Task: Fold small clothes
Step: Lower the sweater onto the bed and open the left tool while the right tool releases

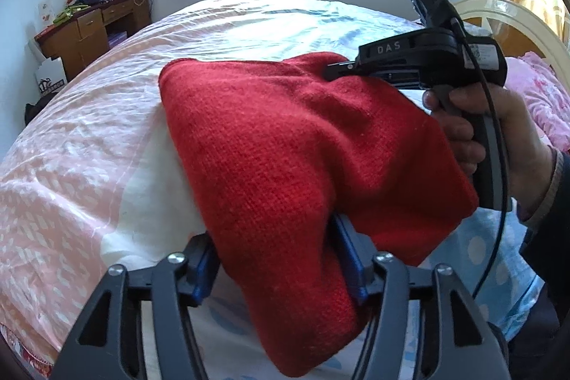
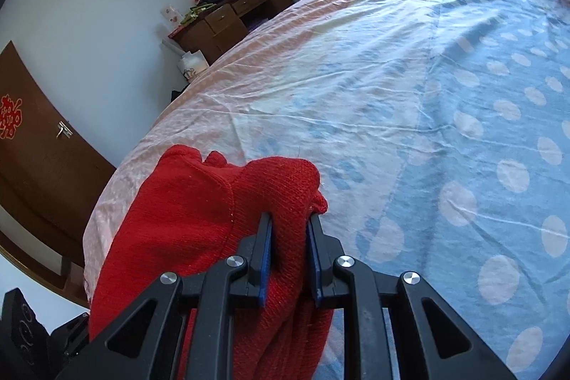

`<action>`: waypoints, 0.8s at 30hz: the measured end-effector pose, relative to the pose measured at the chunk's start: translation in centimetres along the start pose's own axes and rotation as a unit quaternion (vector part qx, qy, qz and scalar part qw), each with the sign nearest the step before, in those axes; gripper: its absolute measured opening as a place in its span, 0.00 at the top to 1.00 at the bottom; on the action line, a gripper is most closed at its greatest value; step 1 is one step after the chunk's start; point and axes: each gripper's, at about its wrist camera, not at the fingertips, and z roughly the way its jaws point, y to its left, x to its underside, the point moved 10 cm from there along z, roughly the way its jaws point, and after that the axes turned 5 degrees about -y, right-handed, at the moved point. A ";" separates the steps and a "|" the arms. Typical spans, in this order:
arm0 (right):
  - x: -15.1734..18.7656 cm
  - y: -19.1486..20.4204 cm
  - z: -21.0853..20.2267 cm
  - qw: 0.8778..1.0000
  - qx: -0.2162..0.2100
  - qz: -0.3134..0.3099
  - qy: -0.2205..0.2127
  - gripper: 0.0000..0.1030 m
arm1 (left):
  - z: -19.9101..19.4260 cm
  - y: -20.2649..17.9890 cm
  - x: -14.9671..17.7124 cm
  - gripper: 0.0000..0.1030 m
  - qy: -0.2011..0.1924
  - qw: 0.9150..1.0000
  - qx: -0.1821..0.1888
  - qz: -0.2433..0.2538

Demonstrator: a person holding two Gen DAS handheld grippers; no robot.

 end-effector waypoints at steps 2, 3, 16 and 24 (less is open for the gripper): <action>0.1 -0.2 0.0 1.000 -0.001 0.003 0.002 0.80 | 0.0 0.3 0.0 0.32 -0.001 1.000 -0.008 0.000; 0.1 -0.3 -0.2 1.000 -0.001 0.005 0.001 0.80 | 0.0 0.5 0.1 0.30 -0.002 1.000 -0.012 0.001; 3.9 1.8 -10.2 0.997 -0.046 -0.034 -0.056 0.67 | -4.0 3.4 -4.1 0.02 -0.086 0.994 -0.069 0.000; 10.8 2.4 -9.5 0.999 -0.016 -0.034 0.006 0.95 | 1.2 8.5 -4.9 0.02 -0.072 0.986 -0.145 -0.045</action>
